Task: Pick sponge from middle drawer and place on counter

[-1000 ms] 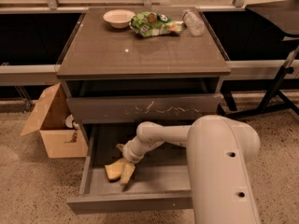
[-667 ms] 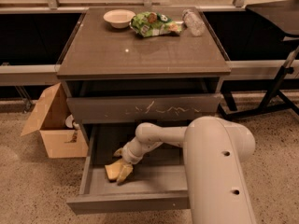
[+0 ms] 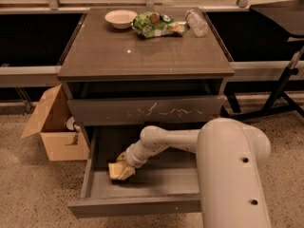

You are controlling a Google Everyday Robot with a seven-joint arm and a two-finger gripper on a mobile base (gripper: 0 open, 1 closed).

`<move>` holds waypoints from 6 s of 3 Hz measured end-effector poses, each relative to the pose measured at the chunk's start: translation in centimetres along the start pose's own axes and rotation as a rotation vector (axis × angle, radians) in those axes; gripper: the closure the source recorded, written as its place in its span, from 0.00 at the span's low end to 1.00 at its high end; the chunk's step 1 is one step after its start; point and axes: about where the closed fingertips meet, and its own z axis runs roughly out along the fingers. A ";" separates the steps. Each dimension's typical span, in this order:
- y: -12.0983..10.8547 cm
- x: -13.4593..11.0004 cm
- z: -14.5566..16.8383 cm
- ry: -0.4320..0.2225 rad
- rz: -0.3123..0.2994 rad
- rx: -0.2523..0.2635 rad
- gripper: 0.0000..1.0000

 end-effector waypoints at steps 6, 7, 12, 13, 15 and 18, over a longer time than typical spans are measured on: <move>4.7 -9.5 -20.4 -0.217 -0.283 0.239 1.00; 4.5 -12.4 -24.8 -0.209 -0.326 0.240 1.00; 3.7 -21.3 -36.6 -0.112 -0.530 0.367 1.00; 0.1 -23.2 -43.5 -0.096 -0.543 0.399 1.00; -3.2 -24.3 -49.0 -0.103 -0.544 0.456 1.00; -9.5 -20.1 -52.2 -0.218 -0.326 0.552 1.00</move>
Offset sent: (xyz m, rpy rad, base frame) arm -0.0728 -0.1193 0.2348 0.2875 -0.4352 0.0231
